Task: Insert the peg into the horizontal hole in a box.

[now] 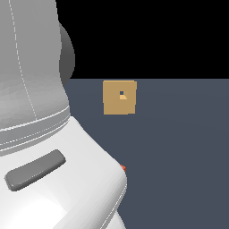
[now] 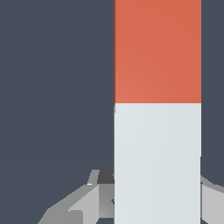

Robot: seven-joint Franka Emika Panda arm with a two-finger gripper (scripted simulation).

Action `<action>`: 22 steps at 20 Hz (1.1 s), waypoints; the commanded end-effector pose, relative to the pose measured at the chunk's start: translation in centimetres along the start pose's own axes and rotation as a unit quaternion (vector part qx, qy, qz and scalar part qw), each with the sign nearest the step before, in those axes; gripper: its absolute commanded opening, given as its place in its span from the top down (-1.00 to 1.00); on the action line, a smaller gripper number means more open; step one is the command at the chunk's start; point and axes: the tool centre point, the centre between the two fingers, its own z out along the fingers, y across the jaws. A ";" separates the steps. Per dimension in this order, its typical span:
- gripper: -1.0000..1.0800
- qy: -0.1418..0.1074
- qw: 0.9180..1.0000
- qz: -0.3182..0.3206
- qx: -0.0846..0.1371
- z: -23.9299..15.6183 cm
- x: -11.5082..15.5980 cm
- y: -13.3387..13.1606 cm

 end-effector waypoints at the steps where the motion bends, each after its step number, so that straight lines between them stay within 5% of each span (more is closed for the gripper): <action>1: 1.00 0.001 1.000 -0.011 -0.001 -0.3 1.3 0.1; 6: 1.00 0.000 0.999 -0.050 -0.001 -1.3 5.9 -0.1; 12: 1.00 -0.001 0.991 -0.131 -0.002 -3.3 15.3 -1.6; 22: 1.00 0.000 0.958 -0.288 -0.002 -7.0 32.4 -8.7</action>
